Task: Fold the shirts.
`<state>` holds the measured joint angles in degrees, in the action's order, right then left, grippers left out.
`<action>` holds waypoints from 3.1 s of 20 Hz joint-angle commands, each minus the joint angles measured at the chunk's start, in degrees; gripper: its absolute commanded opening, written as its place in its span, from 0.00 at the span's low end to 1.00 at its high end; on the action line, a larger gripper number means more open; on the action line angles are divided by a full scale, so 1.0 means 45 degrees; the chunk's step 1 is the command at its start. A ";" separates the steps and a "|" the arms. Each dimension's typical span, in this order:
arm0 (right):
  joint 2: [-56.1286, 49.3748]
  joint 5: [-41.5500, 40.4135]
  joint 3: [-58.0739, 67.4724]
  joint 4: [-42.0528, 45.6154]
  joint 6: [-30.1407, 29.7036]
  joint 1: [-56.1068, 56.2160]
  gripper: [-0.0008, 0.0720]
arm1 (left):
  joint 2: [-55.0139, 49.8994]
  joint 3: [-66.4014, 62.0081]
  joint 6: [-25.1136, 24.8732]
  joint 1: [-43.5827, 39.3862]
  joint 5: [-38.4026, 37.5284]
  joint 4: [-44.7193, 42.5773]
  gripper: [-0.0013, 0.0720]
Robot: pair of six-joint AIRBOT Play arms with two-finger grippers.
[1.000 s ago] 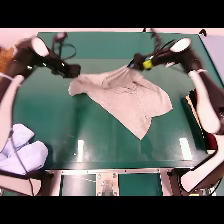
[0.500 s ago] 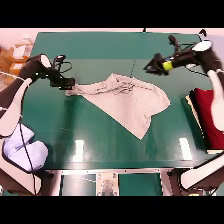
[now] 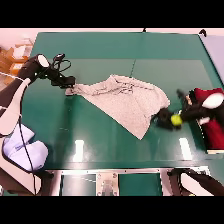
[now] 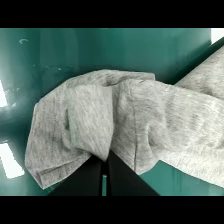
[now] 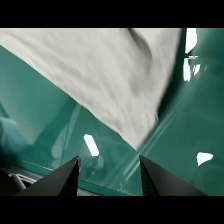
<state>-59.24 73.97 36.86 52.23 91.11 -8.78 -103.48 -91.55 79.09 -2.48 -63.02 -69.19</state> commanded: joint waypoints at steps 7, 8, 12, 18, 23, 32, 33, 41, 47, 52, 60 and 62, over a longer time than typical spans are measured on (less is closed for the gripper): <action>0.0141 -0.6815 -0.4231 -0.3026 -0.0457 0.3079 0.52 | 0.0005 0.0000 -0.0121 0.0019 -0.0316 0.0529 0.05; -0.0151 -0.7281 -0.4114 -0.3249 -0.0607 0.3264 0.46 | 0.0053 0.0000 -0.0121 0.0019 -0.0379 0.0525 0.05; -0.0981 -0.7048 -0.3492 -0.2875 -0.1394 0.3211 0.03 | 0.0087 -0.0850 -0.0136 0.0024 -0.1447 0.0330 0.06; -0.1015 -0.4556 -0.1044 0.1307 -0.1103 -0.1515 0.03 | 0.0087 -0.4099 -0.0267 0.0019 -0.2856 -0.1064 0.96; -0.1987 -0.4347 0.0471 0.1501 -0.1651 -0.2856 0.03 | 0.0029 -0.3395 -0.2205 0.0005 -0.4269 0.1608 0.96; -0.3215 -0.4245 0.0588 0.1399 -0.1734 -0.2074 0.03 | 0.0029 0.0311 -0.5824 0.0005 -0.4906 0.4546 0.84; -0.3215 -0.4245 0.0588 0.1394 -0.1734 -0.2069 0.03 | 0.0029 0.0481 -0.5824 0.0005 -0.4357 0.4435 0.84; -0.3215 -0.4231 0.0588 0.1156 -0.1734 -0.2040 0.03 | -0.1001 0.0748 -0.5586 -0.0563 -0.3303 0.3920 0.84; -0.3211 -0.3623 0.1054 0.1166 -0.1744 -0.2045 0.03 | -0.0865 -0.0393 -0.5212 -0.0855 -0.4949 0.1549 0.05; -0.2492 0.0340 0.5877 -0.0316 -0.2040 -0.2210 0.02 | 0.1481 -0.2657 -0.4231 0.0583 -0.5518 0.5042 0.05; -0.0544 0.1549 1.7325 -0.3269 -0.2006 -0.3944 0.02 | 0.7480 -0.3891 -0.1171 0.4133 -0.2856 1.1574 0.05; -0.0078 0.1098 1.8656 -0.3269 -0.2016 -0.4750 0.02 | 0.8840 -0.3983 -0.0549 0.4745 -0.1977 1.1570 0.05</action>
<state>-62.17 79.72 108.38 39.46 81.93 -26.11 -72.16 -108.12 71.00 14.52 -78.17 -21.87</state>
